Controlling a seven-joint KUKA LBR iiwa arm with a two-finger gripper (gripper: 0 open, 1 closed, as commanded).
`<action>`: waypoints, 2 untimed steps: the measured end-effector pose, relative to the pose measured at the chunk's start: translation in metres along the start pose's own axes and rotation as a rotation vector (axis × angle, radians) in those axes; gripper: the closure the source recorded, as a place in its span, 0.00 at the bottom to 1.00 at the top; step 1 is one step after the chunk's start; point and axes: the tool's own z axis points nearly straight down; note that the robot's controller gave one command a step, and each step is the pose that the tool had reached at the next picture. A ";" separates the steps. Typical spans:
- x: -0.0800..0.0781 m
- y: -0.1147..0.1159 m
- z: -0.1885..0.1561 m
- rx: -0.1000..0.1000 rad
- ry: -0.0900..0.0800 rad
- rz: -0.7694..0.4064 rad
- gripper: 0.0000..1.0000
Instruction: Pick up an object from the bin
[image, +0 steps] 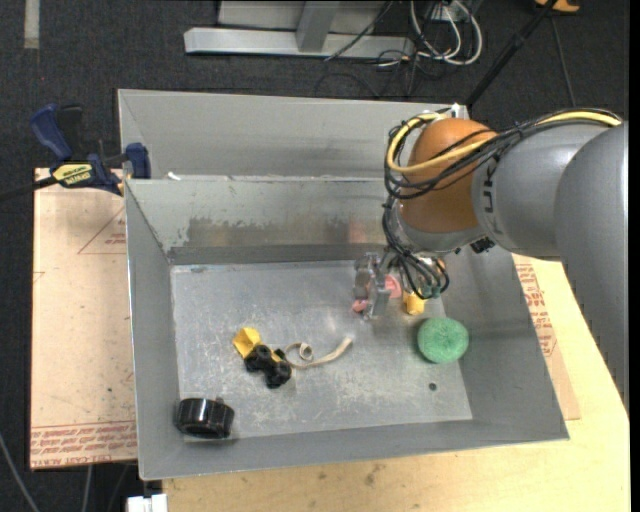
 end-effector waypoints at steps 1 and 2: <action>0.007 -0.003 -0.055 0.000 0.007 -0.011 1.00; -0.002 -0.021 -0.065 0.002 -0.011 -0.007 1.00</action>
Offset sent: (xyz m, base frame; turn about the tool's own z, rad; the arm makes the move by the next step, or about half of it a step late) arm 0.0034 -0.0449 0.0024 -0.0005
